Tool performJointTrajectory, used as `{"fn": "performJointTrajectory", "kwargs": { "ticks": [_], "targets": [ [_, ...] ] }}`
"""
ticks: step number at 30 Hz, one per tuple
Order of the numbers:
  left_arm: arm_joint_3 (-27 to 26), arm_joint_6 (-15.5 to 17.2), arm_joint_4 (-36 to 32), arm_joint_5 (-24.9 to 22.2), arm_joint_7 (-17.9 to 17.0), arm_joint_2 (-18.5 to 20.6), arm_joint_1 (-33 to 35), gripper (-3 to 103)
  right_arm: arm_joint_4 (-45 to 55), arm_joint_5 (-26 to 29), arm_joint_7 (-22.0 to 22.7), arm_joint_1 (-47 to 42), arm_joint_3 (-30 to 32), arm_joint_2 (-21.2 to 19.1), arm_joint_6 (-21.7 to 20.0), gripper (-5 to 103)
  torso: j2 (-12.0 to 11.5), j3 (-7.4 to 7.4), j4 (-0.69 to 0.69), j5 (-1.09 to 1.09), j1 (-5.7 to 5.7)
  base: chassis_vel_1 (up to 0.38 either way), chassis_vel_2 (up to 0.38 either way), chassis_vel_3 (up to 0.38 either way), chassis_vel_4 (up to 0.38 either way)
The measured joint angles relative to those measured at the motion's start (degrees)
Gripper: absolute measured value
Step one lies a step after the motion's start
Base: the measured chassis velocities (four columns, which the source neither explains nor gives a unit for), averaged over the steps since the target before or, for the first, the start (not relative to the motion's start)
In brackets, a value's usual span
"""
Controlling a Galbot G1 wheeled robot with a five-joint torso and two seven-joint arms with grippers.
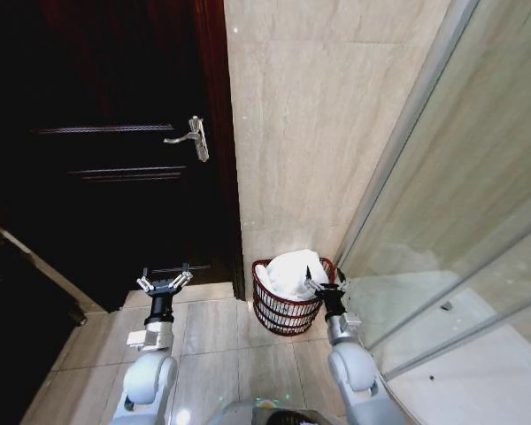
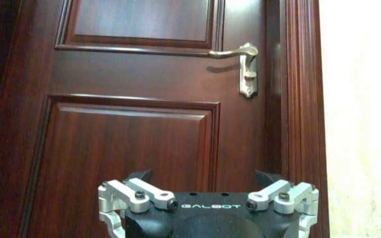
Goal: Discard the used towel into the hamper.
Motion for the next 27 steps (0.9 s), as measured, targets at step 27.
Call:
{"fn": "performJointTrajectory", "kwargs": {
  "ticks": [27],
  "targets": [
    [-0.43, -0.91, 0.63, 0.52, -0.02, -1.28, -0.5, 100, -13.26, 11.55, 2.79, 19.48, -3.41, -2.69, -24.86, 100, -4.36, -2.62, 0.0, 0.0, -1.73, 0.0, 0.0, 0.0, 0.0]
  ]
}}
